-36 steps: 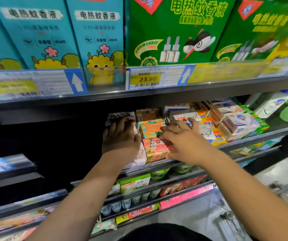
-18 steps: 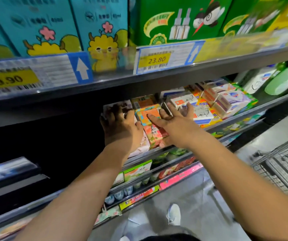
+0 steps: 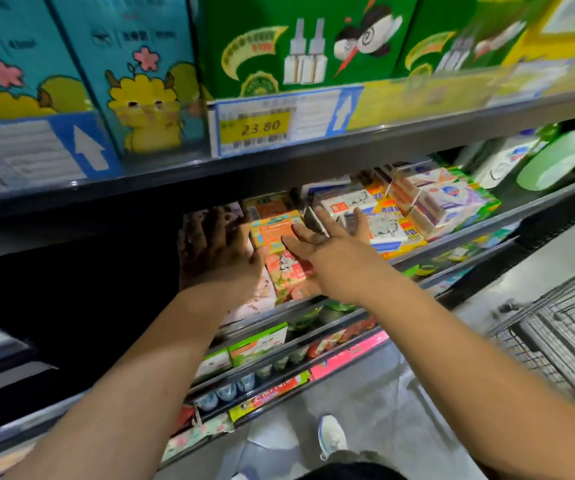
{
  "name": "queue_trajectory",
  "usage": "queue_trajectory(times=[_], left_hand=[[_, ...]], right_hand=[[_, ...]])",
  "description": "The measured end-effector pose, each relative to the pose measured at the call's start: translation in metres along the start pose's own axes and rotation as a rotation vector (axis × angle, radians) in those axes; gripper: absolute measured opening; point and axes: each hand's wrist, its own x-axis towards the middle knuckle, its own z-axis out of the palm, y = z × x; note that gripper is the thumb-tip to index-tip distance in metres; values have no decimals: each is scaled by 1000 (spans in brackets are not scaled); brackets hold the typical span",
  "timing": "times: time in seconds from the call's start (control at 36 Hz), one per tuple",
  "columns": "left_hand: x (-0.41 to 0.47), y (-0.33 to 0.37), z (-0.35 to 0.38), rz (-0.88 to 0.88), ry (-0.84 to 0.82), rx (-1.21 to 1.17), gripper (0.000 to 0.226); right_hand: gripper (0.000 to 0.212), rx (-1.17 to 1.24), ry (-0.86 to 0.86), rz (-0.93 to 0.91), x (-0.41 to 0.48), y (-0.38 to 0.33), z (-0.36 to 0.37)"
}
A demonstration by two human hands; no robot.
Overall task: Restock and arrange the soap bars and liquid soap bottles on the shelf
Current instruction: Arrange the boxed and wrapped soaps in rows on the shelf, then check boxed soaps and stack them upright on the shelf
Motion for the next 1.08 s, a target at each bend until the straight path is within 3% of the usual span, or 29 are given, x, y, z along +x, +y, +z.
queue_trajectory(times=[0.06,0.17,0.22,0.28,0.36,0.47,0.53,0.61,0.72,0.83,0.94,1.03,1.08], left_hand=[[0,0,4,-7,2,-22,61],[11,-6,7,-46,-63,-69,69],[21,-12,6,-53,-144,-49,81],[29,-12,2,-77,-189,-52,92],[27,12,-11,-119,-144,-122,84],[-6,75,-21,52,114,-189,69],[-22,102,-18,129,113,-239,63],[-31,135,-15,110,-28,-238,58],[-35,156,-12,80,-46,-255,64],[-34,163,-7,-15,24,-347,68],[-47,167,-3,7,149,-640,65],[-57,175,-4,31,282,-634,58],[-63,178,-5,69,351,-606,57]], right_hand=[[70,76,145,-46,-10,11,5],[41,204,600,-95,-32,59,15],[34,282,681,-70,-41,88,22],[42,356,680,-40,-47,114,27],[54,516,557,-11,-50,143,34],[61,724,390,-16,-48,160,49],[59,770,355,-40,-46,164,56],[51,780,364,-64,-41,167,60],[53,777,378,-51,-32,169,62],[61,1016,395,-68,-31,173,69],[63,1167,447,-79,-38,172,68],[62,1211,490,-114,-47,179,62],[60,1369,449,-142,-54,182,58]])
